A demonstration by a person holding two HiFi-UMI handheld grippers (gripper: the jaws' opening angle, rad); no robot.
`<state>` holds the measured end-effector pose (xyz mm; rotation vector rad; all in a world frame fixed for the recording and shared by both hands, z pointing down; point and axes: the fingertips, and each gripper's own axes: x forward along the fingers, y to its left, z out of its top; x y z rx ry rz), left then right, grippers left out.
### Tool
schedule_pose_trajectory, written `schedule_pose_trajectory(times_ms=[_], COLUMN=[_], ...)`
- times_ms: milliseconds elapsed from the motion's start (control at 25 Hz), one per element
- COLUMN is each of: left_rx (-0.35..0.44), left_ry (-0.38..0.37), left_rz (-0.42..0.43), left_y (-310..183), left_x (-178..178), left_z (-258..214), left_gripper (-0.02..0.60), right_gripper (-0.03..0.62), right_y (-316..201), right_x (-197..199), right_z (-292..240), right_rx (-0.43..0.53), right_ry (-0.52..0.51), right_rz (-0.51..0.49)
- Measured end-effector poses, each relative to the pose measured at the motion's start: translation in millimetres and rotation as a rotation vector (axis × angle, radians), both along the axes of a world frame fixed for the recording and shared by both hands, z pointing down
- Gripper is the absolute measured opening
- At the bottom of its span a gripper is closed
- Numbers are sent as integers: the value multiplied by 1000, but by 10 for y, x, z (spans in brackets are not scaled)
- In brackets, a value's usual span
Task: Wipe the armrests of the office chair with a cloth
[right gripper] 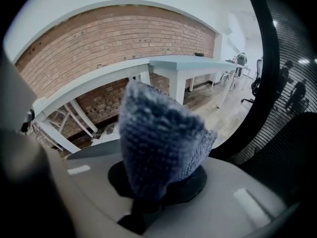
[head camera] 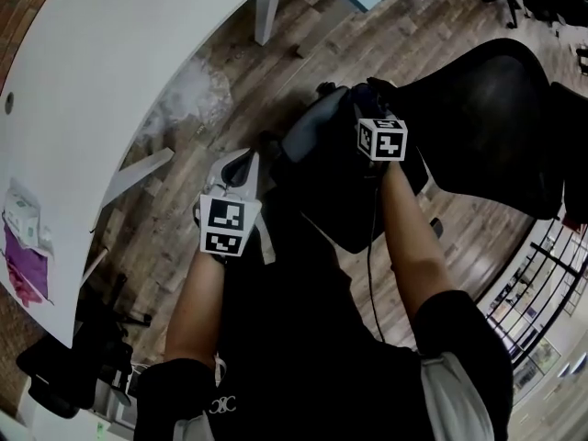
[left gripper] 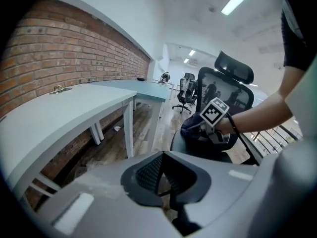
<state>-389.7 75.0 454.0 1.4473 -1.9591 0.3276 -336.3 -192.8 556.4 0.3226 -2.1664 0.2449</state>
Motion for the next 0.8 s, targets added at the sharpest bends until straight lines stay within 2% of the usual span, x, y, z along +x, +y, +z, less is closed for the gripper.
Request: schedule_pose_trajectory(times_ms=[400,600,800], left_rx=[32,23,32], left_ry=[113,99,79], left_rz=[-81,-99,-92], left_y=[248,334,405], left_x=[57,-20,-57], left_z=[12,-3,-79], left_gripper=[6,6,6], right_gripper=[57,57,57], right_y=[92,193,509], right_x=[-560,-599,-629], right_z=[-25,-25,-42], right_rx=[-41,-51,-66], right_ry=[-27,6,12], right_rz=[0,7,-36])
